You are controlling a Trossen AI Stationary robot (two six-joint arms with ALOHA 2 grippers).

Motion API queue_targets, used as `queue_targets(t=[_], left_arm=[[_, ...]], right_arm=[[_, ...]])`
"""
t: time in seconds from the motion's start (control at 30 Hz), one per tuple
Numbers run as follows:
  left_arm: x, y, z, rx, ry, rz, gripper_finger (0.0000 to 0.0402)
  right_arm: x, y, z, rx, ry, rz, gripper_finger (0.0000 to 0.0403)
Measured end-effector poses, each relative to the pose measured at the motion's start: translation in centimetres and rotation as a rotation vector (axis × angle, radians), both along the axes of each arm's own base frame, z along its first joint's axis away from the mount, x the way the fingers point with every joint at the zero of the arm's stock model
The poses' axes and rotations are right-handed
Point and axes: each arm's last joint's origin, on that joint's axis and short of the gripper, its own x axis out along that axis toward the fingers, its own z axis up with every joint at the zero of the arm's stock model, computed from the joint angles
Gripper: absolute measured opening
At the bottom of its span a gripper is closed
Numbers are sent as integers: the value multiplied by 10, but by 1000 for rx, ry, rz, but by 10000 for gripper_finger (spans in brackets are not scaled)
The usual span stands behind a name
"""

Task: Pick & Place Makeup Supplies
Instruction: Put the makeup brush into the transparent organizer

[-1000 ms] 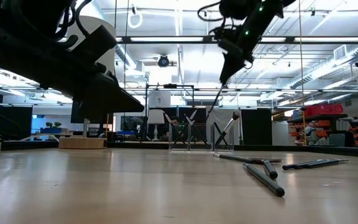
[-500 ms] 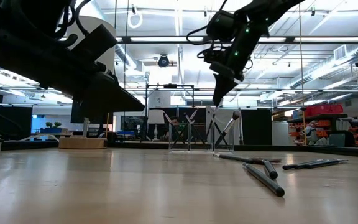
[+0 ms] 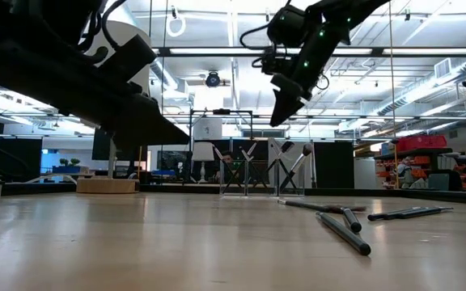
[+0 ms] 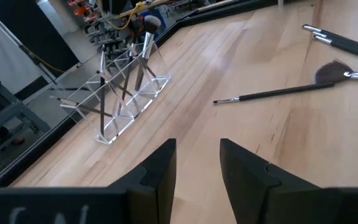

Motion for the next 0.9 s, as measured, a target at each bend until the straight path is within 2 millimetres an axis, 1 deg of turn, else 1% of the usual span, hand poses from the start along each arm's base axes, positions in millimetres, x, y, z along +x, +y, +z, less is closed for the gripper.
queue_targets(t=[0.1, 0.23, 0.4, 0.53, 0.6, 0.7, 0.77, 0.9], left_arm=[[0, 0, 0, -30, -19, 3, 126], [0, 0, 0, -40, -26, 5, 126], [0, 0, 0, -44, -24, -3, 126], [1, 0, 0, -50, -20, -15, 126], [1, -1, -1, -56, -17, -26, 126], [1, -1, -1, -56, -17, -27, 126], [1, -1, -1, -57, -17, -27, 126], [1, -1, -1, -56, -17, -27, 126]], right_arm=[[-1, 9, 10, -17, -23, 24, 141], [-9, 25, 31, -50, -75, 52, 144], [-27, 48, 61, -45, -170, 74, 142], [-40, 69, 74, 13, -207, 71, 141], [-43, 80, 74, 42, -199, 77, 141], [-43, 97, 69, 78, -161, 102, 141], [-43, 108, 62, 93, -142, 128, 141], [-45, 126, 41, 122, -92, 156, 141]])
